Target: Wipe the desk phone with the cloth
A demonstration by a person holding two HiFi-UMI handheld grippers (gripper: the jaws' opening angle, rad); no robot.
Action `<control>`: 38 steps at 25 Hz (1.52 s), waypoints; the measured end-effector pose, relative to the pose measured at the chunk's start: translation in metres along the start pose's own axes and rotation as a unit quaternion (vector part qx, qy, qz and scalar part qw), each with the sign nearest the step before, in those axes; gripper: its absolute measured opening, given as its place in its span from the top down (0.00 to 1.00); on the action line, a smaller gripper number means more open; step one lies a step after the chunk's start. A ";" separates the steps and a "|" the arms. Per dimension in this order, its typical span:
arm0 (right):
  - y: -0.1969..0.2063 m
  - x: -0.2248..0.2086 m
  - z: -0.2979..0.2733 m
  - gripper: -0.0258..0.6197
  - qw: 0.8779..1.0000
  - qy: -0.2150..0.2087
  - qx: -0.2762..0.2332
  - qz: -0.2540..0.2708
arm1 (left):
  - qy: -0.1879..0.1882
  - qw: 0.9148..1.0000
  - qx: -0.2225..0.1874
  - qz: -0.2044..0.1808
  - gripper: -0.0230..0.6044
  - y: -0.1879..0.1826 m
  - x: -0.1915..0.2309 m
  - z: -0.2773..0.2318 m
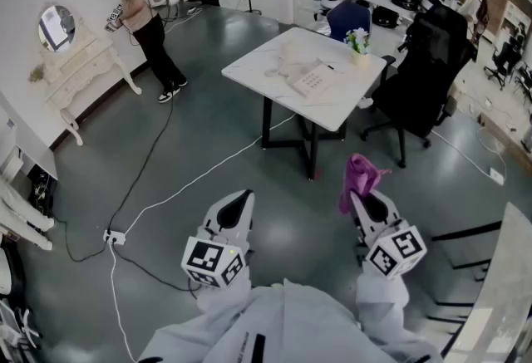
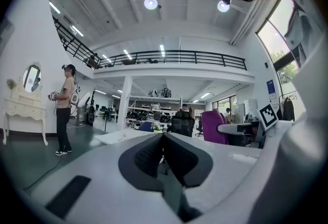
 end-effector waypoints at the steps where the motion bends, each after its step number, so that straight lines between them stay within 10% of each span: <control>1: -0.001 0.000 0.000 0.90 1.000 -0.001 0.001 0.003 | 0.000 1.000 0.000 0.000 0.97 -0.001 0.000 -0.001; 38: 0.017 -0.066 -0.071 0.90 1.000 -0.008 0.021 -0.018 | -0.042 0.998 0.029 0.027 0.97 0.022 0.023 -0.060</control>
Point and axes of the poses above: the fingertips, and each gripper's own axes: z backward along the fingers, x to its left, y out of its underside, the point moved 3 cm from there along z, backward along the fingers, and after that the axes turned 2 degrees about -z, right-handed, at the moved point
